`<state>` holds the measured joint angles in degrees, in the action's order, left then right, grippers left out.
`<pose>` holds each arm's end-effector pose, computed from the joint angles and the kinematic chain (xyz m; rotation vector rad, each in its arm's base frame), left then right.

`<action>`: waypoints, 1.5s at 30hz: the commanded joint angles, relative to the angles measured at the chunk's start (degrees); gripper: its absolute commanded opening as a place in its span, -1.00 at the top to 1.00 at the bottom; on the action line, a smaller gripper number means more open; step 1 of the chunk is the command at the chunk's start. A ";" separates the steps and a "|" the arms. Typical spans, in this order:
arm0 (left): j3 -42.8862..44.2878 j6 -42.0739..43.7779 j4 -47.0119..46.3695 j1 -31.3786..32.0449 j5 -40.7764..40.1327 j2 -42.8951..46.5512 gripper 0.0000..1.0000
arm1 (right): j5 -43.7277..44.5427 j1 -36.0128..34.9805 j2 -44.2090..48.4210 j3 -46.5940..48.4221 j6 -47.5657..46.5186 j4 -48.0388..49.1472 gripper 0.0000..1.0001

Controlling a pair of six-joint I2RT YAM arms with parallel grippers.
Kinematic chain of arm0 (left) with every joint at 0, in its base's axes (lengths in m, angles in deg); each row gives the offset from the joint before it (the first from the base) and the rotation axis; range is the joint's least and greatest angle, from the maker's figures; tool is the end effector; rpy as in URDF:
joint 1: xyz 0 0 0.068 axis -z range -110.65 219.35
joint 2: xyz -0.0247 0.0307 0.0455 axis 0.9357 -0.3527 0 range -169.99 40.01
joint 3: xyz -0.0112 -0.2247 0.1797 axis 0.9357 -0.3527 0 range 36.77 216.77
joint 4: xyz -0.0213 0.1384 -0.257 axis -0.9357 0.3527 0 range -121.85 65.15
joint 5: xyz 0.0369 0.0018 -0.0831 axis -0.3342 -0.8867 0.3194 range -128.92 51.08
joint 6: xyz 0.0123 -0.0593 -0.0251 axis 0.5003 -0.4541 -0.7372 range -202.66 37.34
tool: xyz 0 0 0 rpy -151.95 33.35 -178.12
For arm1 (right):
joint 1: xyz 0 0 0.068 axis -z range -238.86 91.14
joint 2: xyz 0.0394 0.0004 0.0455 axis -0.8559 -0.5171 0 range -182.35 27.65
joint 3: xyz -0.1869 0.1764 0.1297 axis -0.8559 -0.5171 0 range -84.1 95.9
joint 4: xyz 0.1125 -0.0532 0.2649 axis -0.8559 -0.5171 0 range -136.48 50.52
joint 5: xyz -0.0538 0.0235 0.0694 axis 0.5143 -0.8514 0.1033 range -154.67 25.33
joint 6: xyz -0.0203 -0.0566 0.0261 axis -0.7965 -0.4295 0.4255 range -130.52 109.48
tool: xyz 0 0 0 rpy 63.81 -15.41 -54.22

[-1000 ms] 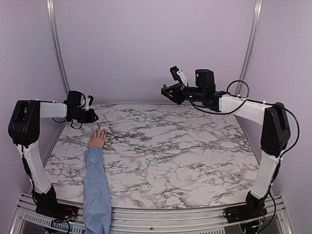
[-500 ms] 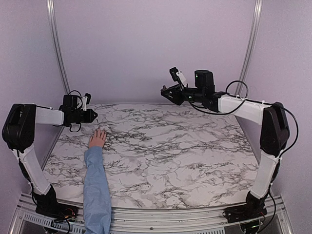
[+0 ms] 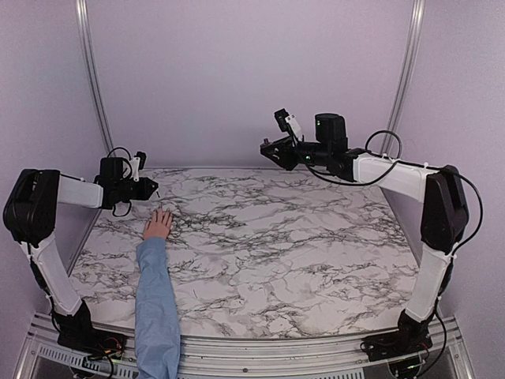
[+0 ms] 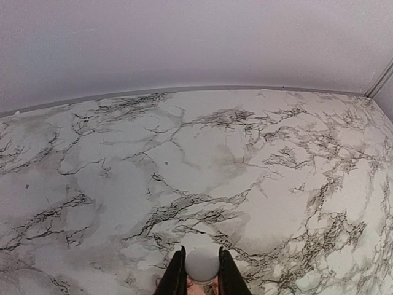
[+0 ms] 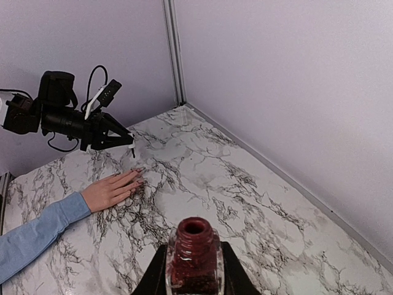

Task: Paint the nails
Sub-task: Paint the nail polish on the nail.

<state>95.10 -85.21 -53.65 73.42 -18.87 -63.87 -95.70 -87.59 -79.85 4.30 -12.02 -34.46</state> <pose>0.4344 -0.0487 0.1791 0.2534 1.9665 -0.4219 0.4266 0.2642 0.3171 -0.8534 1.6510 0.8236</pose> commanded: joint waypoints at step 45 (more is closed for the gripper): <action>10.87 -0.88 18.26 1.46 -4.59 -5.70 1.00 | -0.97 0.30 -0.95 2.39 0.87 1.21 1.00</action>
<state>104.26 -85.84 -36.63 74.67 -23.13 -68.09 -96.20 -87.57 -80.25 4.30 -11.95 -34.39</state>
